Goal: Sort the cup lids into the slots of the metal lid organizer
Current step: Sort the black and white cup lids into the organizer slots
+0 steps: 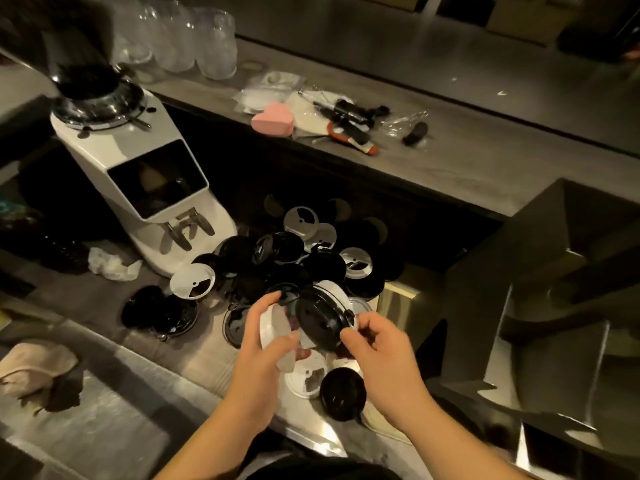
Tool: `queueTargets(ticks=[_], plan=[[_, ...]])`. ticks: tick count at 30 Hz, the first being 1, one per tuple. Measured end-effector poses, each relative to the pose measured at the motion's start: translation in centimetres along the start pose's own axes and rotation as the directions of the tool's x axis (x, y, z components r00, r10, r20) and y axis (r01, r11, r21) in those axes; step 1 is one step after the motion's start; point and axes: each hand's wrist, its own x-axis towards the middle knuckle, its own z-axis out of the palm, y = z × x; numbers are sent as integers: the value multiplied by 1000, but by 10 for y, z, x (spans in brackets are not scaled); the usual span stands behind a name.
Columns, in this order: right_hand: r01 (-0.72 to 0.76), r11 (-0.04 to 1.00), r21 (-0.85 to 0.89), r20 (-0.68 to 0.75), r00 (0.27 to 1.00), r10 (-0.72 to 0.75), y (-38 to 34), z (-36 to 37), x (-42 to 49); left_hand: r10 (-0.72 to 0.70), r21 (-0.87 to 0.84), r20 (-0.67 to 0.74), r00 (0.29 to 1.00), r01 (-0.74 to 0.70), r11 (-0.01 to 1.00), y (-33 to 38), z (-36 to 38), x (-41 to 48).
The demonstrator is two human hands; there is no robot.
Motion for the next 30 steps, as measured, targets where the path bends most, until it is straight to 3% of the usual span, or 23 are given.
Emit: queueTargets(ticks=[5, 8, 12, 16, 19, 21, 24, 27, 30], plan=[[92, 990, 108, -42, 995, -88, -31, -37, -41, -40, -169, 229, 973, 80, 982, 29, 44, -23], [200, 979, 23, -57, 978, -199, -35, -55, -61, -82, -77, 310, 947, 111, 991, 33, 71, -41], [294, 954, -62, -66, 952, -298, -35, -77, -78, -65, -9, 293, 954, 70, 997, 33, 103, -57], [250, 952, 174, -152, 963, -225, -49, -104, -94, -101, -204, 367, 925, 186, 961, 38, 124, -65], [272, 926, 262, -259, 944, -204, -51, -122, -96, -144, -335, 544, 826, 372, 866, 39, 130, -63], [311, 945, 106, -292, 918, -269, -48, -130, -93, -122, -333, 633, 764, 411, 849, 36, 136, -62], [291, 944, -153, -260, 910, -322, -47, -144, -88, -160, -288, 672, 723, 454, 843, 27, 140, -60], [198, 975, -100, -142, 967, -211, -53, -155, -87, -145, -251, 693, 706, 425, 870, 29, 147, -59], [108, 994, -11, -2, 994, -109, -54, -159, -90, -152, -225, 641, 753, 374, 900, 37, 161, -63]])
